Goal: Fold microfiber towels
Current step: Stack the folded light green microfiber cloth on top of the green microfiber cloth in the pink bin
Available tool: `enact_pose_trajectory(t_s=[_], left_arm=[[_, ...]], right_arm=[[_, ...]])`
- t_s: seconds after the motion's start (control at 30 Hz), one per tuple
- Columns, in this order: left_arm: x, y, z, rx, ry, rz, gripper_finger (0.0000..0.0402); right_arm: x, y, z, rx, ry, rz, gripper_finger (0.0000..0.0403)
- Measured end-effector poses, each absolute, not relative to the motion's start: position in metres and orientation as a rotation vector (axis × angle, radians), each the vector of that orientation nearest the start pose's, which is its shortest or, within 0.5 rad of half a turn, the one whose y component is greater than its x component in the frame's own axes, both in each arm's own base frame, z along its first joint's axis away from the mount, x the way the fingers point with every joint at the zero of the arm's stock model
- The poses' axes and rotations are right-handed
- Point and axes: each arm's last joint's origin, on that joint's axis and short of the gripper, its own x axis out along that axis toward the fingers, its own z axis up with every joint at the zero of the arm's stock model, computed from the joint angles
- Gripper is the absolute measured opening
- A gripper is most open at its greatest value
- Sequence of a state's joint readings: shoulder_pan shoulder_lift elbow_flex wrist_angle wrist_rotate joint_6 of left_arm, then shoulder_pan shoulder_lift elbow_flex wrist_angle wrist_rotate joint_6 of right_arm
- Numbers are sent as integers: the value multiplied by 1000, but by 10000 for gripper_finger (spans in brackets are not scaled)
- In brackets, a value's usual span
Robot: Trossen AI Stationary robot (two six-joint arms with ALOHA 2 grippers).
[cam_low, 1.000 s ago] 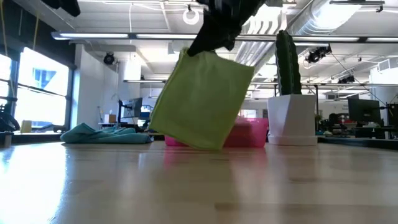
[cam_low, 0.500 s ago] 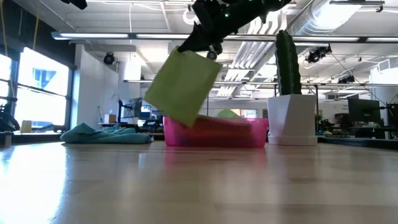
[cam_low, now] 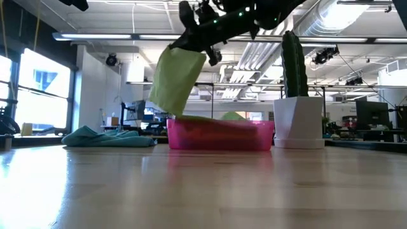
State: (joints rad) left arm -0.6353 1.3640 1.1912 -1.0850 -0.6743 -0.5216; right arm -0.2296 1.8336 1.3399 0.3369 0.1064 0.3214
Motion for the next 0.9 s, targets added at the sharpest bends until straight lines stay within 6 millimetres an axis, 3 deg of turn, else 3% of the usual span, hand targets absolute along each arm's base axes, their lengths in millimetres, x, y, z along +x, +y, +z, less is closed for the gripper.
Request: enact_pose_trajectory(t_s=[0.23,0.47,0.73,0.9], left_arm=[[207,-130,292,301,945,290,131],[207,-130,292,303,947,290,131],[206,-130,292,287,947,299,131],[204,-130,292,304,961,299,131]], right_arm=[[431,-105,267,443,-61,-384,0],[433,-101,272,460,-136,-332,0],[424,-114,235,441,220,-549,0],[423,-116,233,433,251,-558,0]])
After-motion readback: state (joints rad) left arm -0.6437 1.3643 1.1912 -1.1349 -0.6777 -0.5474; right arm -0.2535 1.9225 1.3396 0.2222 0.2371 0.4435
